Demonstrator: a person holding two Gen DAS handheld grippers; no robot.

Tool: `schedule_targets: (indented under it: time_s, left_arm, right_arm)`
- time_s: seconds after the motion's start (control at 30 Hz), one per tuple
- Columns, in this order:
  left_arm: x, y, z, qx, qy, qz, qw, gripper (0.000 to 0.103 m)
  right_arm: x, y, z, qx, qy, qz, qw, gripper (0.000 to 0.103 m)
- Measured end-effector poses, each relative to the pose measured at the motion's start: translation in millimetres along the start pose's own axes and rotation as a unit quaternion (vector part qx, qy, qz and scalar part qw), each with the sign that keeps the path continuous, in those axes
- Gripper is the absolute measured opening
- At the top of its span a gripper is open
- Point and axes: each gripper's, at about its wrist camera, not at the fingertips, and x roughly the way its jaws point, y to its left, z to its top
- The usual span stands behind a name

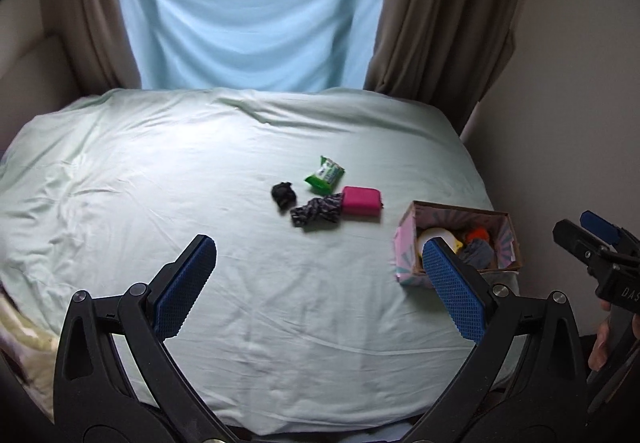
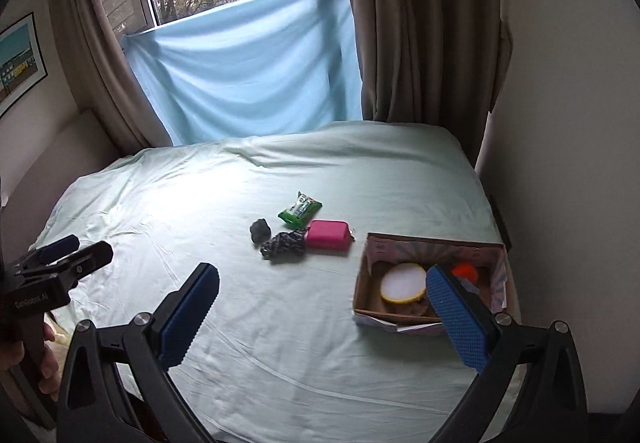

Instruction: Organize soft objects

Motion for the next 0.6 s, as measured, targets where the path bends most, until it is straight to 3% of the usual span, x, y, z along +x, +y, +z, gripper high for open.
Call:
schedule_targets:
  time_s: [0.3,0.6]
  left_arm:
    - [12.3,43.5,7.5,0.012,0.001,0.003,0.9999,0.103]
    - [71.7,58.9,31.6,0.022,0.024,-0.006,0.9994,0.103]
  right_arm:
    - [22.1,41.6,9.0,0.003,-0.011,-0.004,1.000,0.103]
    - [79.4,52.5,38.8,-0.034,0.005,0.000,0.999,0.103]
